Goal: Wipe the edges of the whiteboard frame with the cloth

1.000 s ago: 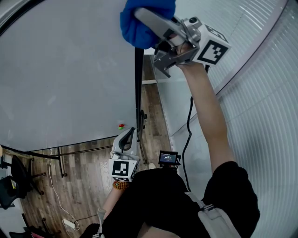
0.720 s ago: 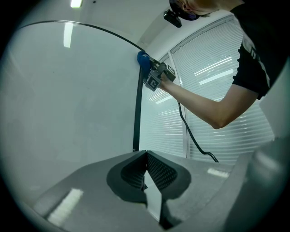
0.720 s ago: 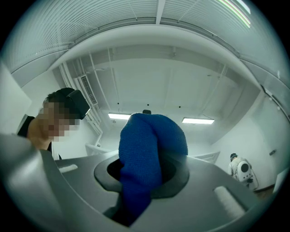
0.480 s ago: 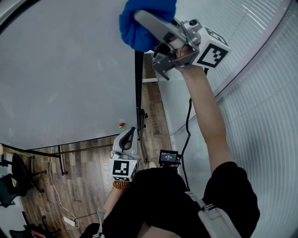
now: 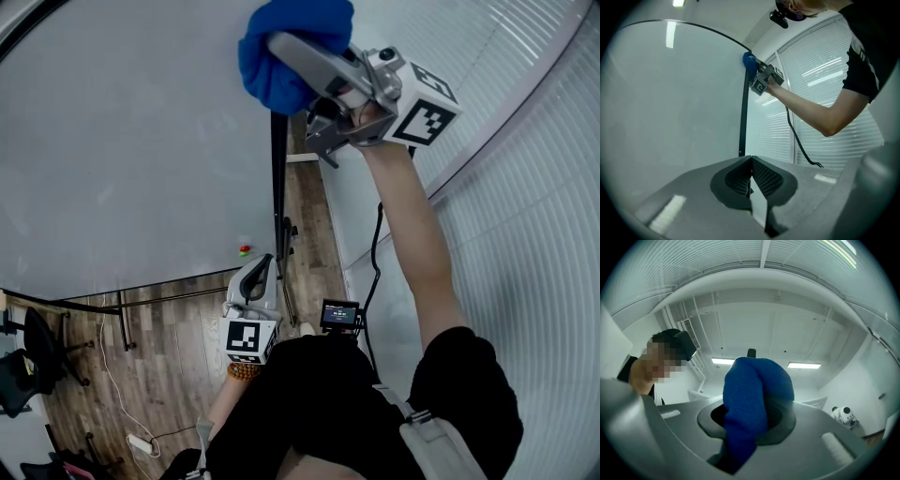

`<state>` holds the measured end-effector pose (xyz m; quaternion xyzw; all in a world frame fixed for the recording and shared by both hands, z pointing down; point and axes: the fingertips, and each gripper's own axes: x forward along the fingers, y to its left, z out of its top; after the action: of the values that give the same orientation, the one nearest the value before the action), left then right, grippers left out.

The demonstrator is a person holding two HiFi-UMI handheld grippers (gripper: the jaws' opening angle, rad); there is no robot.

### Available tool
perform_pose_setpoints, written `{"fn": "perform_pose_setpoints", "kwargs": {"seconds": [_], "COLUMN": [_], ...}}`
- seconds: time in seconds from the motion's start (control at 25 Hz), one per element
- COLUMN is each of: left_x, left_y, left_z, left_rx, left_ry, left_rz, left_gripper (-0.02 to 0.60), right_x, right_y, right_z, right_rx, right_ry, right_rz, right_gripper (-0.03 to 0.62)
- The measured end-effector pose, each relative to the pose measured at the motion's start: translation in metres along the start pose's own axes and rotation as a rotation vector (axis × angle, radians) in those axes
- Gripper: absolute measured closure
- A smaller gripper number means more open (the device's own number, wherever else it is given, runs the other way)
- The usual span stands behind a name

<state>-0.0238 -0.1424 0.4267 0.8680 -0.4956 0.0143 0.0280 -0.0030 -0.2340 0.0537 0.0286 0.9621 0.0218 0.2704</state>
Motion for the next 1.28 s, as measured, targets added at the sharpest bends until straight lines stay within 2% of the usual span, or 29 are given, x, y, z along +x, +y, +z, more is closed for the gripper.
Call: {"fn": "perform_pose_setpoints", "kwargs": {"seconds": [0.48, 1.28], "left_x": [-0.003, -0.001], "left_y": [0.011, 0.006], "left_z": [-0.026, -0.014], "left_rx": [-0.002, -0.014], "left_ry": [0.010, 0.025], "left_rz": [0.008, 0.001], "left_gripper": [0.580, 0.580], "right_x": [-0.016, -0.022], "right_y": [0.000, 0.001], "right_z": [-0.036, -0.049], "right_rx": [0.011, 0.010], "right_ry": [-0.029, -0.012], "right_rz": [-0.017, -0.034], "right_gripper": [0.476, 0.476]}}
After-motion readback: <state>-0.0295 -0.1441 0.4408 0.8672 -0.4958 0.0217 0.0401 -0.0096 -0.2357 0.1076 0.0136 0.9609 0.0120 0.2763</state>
